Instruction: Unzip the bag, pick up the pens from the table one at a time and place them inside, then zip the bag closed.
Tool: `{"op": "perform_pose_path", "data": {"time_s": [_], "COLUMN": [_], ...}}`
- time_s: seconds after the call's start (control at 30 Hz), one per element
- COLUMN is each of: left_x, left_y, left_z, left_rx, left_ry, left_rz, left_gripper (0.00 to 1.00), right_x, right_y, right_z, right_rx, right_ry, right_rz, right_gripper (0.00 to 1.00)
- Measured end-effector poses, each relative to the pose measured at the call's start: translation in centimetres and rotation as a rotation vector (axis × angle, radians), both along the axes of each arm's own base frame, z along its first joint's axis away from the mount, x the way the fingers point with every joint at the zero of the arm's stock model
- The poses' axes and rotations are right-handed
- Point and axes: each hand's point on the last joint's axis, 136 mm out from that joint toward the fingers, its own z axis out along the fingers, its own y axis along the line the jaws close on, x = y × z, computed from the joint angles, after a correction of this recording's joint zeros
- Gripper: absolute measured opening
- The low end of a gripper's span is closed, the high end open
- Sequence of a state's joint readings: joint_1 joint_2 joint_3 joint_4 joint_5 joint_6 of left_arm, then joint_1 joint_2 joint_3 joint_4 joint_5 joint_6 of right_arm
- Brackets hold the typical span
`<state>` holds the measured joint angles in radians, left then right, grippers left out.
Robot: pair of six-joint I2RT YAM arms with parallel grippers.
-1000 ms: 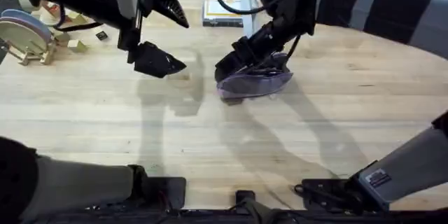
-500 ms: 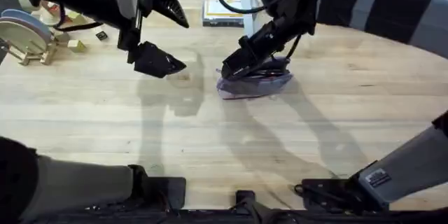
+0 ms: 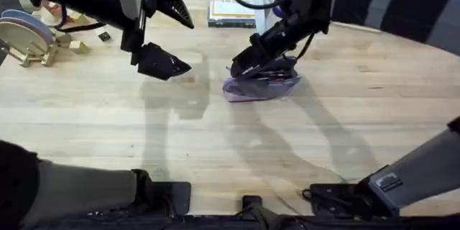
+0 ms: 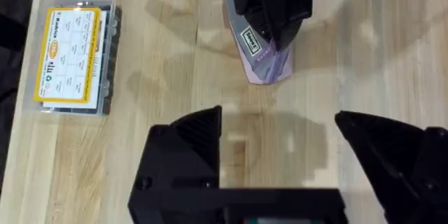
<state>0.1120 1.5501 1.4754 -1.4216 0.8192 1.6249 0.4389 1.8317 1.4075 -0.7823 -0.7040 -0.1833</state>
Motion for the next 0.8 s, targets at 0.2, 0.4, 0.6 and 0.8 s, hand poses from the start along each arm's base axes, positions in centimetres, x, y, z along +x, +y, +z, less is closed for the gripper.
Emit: {"op": "perform_pose_path", "data": {"time_s": [0.2,0.4,0.6,0.8], "left_x": [0.0,0.0,0.5,1.2], "left_y": [0.0,0.0,0.0,-0.4], "left_z": [0.0,0.0,-1.2,-4.7], "left_rx": [0.0,0.0,-0.008,-0.068], "left_ry": [0.0,0.001,0.056,0.198], "left_rz": [0.0,0.0,0.0,-0.038], "left_gripper": [0.993,0.993,0.995,0.995], "right_x": [-0.1,-0.1,-0.1,-0.1], "right_y": [-0.2,-0.3,-0.4,-0.4], "right_z": [2.3,2.8,2.8,2.8], "right_rx": [0.021,0.017,0.016,0.016], "right_ry": [-0.08,-0.104,-0.105,-0.104], "right_rz": [0.014,0.018,0.017,0.017], "right_gripper": [0.032,0.032,0.032,0.032]}}
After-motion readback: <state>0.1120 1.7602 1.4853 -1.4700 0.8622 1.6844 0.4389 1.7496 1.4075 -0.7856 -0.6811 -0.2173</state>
